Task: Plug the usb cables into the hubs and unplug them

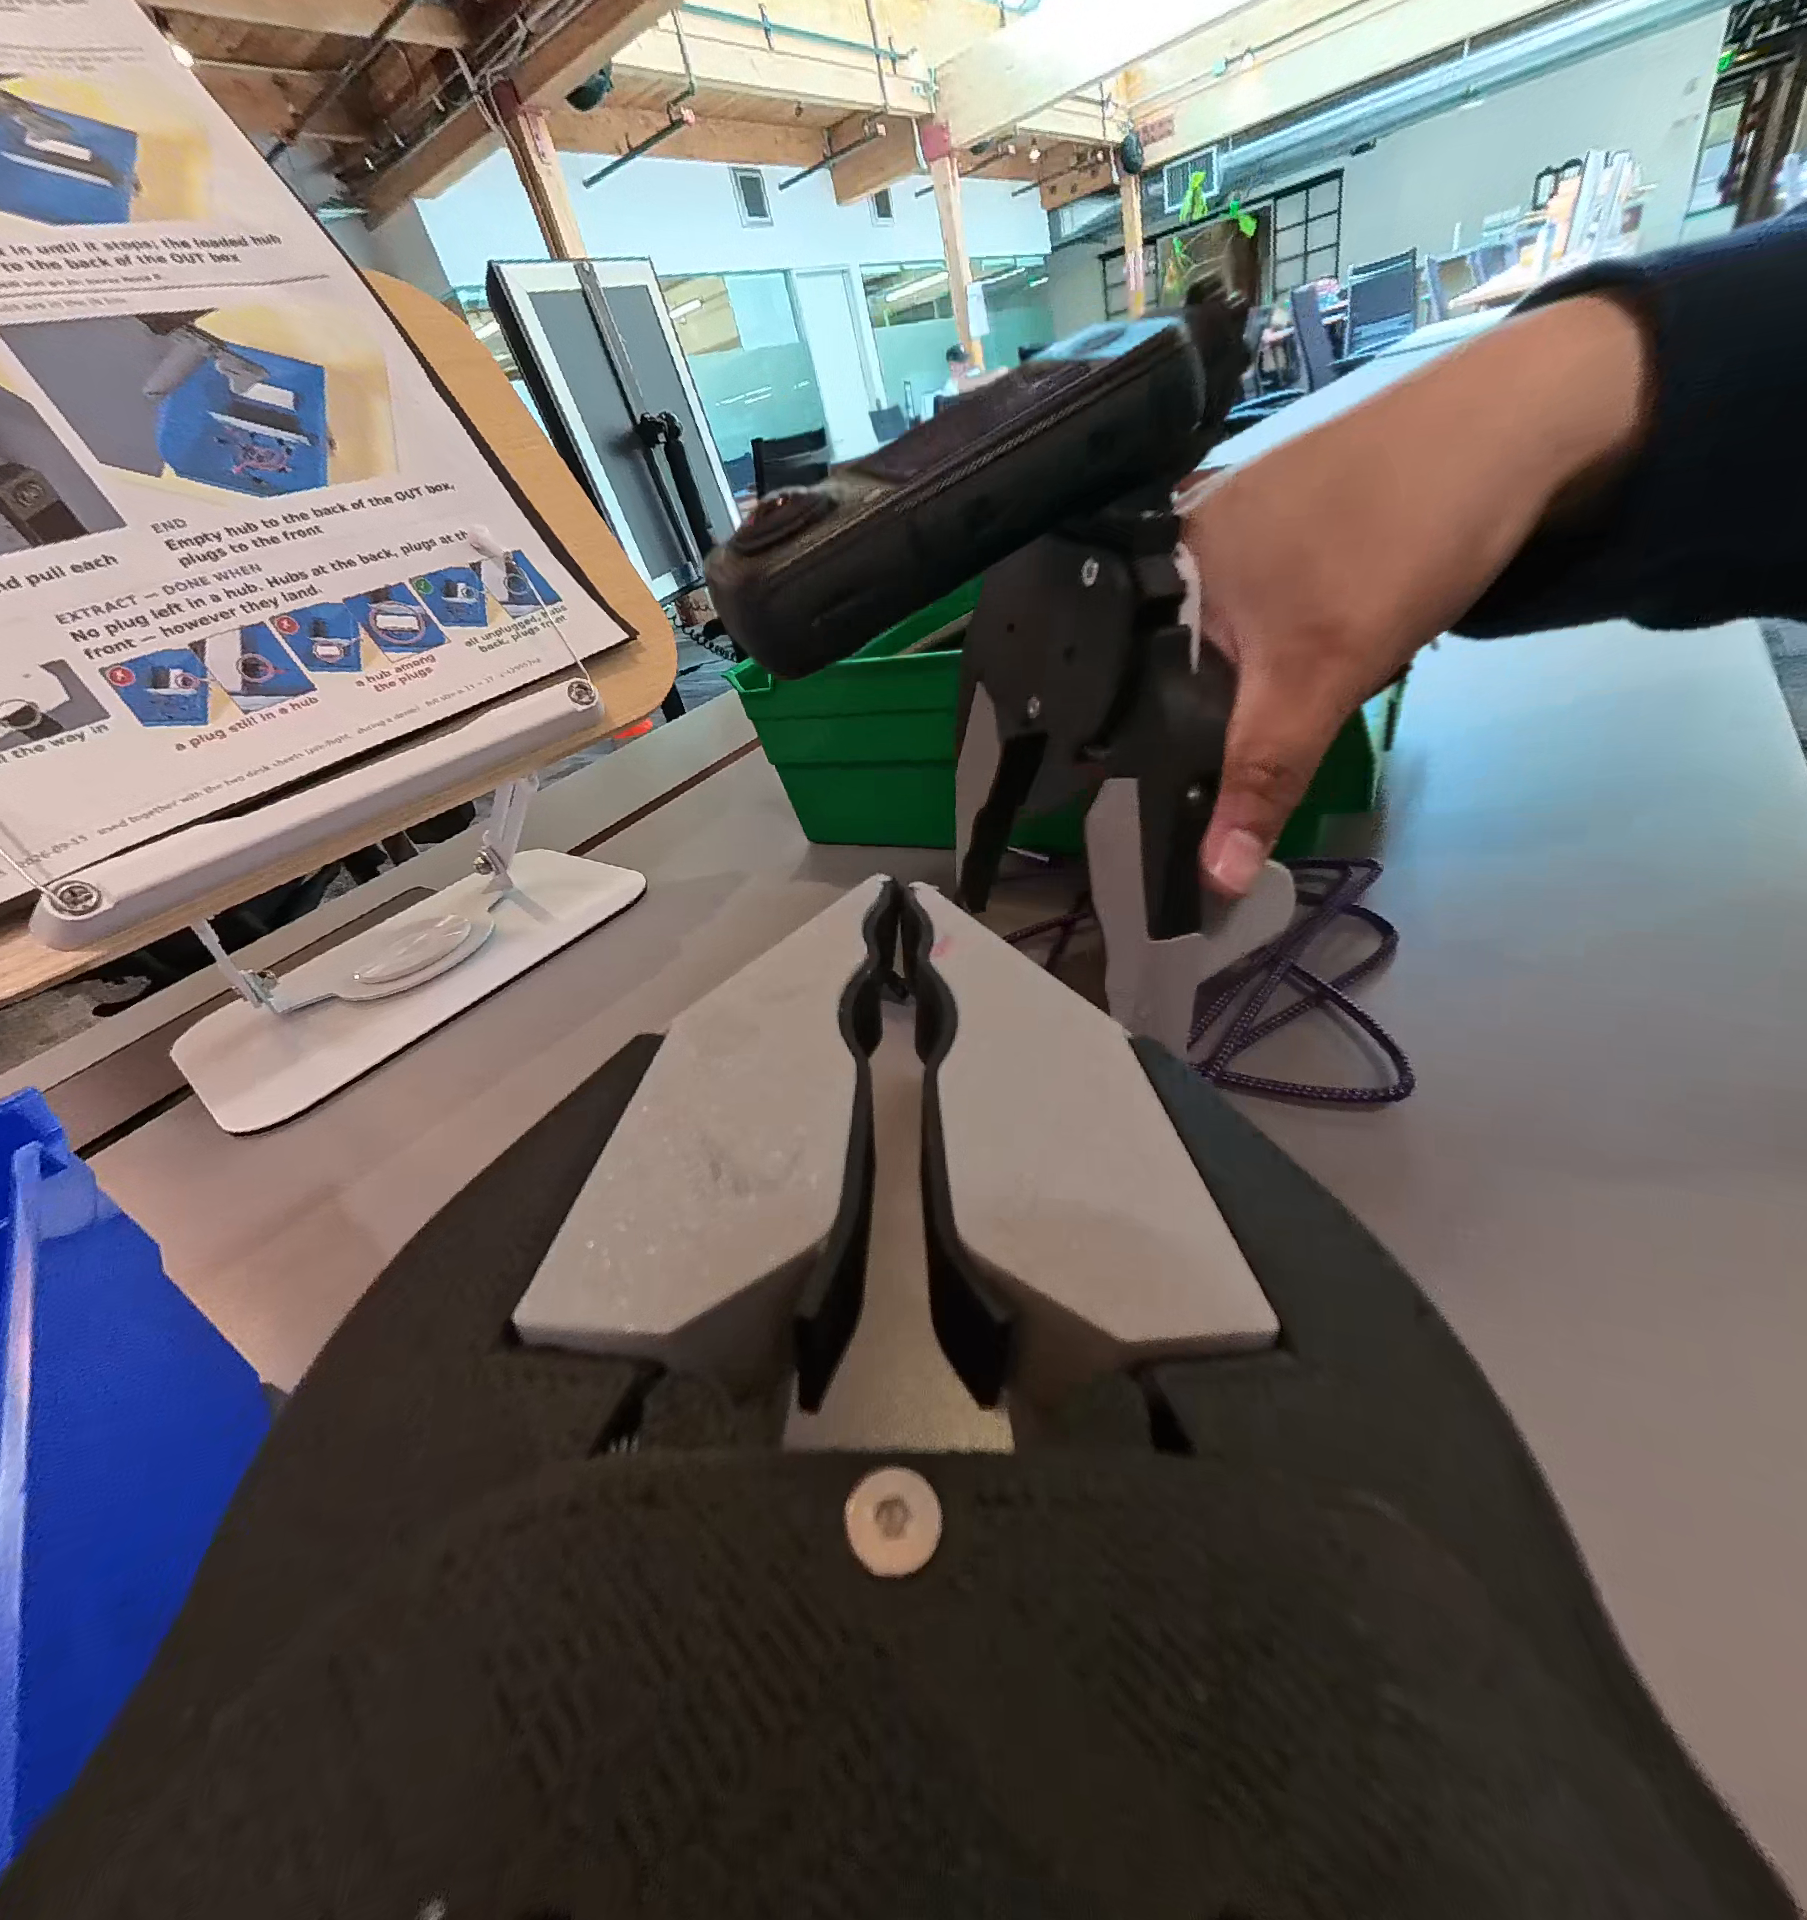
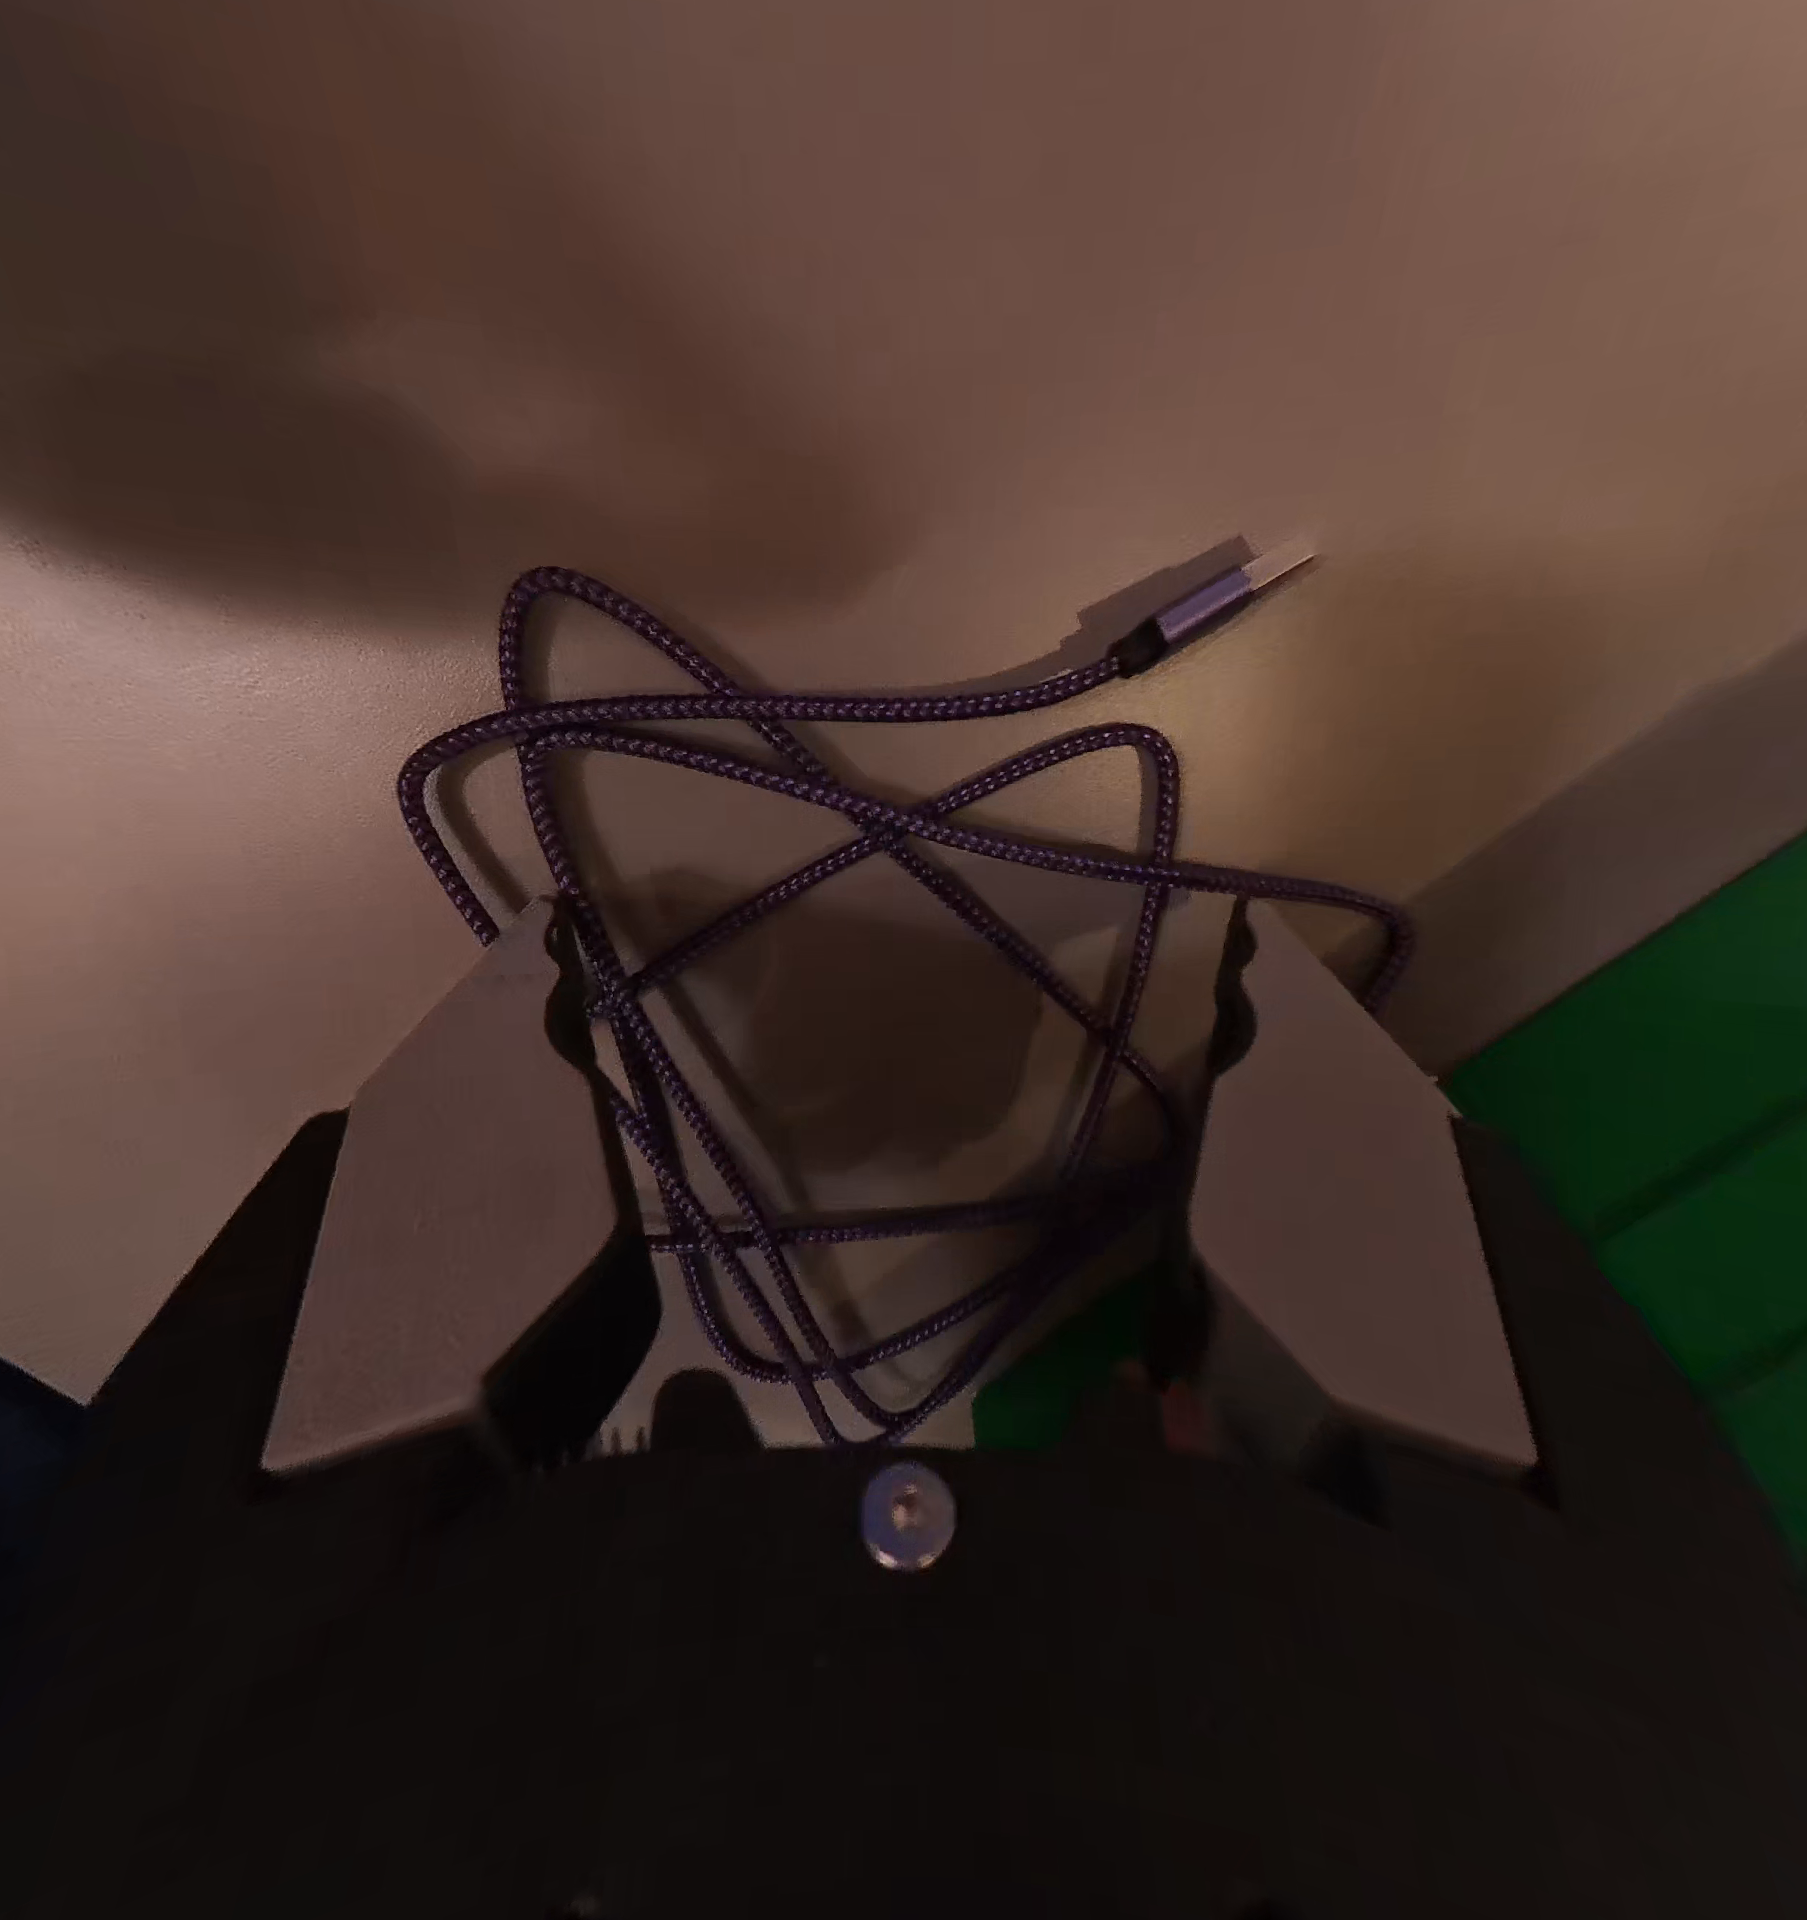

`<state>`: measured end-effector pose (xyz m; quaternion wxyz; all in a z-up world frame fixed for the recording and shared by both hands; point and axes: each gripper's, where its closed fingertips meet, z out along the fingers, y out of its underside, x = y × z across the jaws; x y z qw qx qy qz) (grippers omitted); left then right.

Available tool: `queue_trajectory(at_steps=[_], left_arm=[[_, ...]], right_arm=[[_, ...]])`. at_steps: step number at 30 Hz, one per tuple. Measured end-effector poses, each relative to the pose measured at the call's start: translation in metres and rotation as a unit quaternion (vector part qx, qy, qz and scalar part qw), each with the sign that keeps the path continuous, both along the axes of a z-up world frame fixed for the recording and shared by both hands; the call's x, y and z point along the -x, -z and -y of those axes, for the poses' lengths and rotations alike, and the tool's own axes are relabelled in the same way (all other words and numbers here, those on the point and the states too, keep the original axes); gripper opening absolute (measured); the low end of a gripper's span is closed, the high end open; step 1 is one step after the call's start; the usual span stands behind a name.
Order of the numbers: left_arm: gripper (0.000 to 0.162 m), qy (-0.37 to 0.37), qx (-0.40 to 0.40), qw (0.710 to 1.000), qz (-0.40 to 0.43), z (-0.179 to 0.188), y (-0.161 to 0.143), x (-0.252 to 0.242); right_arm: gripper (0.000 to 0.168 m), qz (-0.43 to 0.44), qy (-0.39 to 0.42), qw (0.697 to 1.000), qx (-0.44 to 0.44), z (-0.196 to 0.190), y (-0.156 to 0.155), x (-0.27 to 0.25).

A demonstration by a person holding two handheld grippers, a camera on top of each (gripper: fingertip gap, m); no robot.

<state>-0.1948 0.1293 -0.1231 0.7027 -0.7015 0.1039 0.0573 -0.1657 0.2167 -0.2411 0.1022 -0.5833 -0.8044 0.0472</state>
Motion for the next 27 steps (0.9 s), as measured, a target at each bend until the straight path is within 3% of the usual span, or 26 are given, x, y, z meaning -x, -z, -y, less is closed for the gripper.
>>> queue_trajectory(at_steps=[5, 10, 12, 15, 20, 25, 27], left_arm=[[0.0, 0.005, -0.007, 1.0, 0.013, 0.001, -0.003, 0.0], [0.0, 0.003, 0.003, 1.0, -0.003, 0.0, 0.001, -0.002], [0.0, 0.002, 0.002, 1.0, 0.0, 0.0, 0.0, -0.001], [0.0, 0.002, 0.001, 1.0, 0.006, 0.0, 0.0, 0.0], [0.0, 0.001, 0.005, 1.0, 0.001, 0.0, 0.002, -0.001], [0.0, 0.0, 0.003, 1.0, 0.005, 0.0, 0.001, 0.0], [0.0, 0.0, 0.003, 1.0, 0.003, 0.0, 0.001, 0.0]], right_arm=[[0.12, 0.013, 0.009, 1.0, 0.025, 0.002, 0.005, -0.005], [0.13, 0.021, 0.013, 0.999, 0.049, 0.014, 0.011, -0.009], [0.114, 0.022, 0.006, 0.999, 0.048, 0.016, 0.009, -0.01], [0.06, 0.014, -0.024, 0.998, 0.048, 0.02, 0.002, -0.01], [0.044, 0.007, -0.05, 0.997, 0.049, 0.024, 0.001, -0.01], [0.013, 0.001, -0.079, 0.996, 0.046, 0.031, 0.001, -0.011], [0.008, -0.004, -0.094, 0.995, 0.04, 0.033, 0.001, -0.011]])
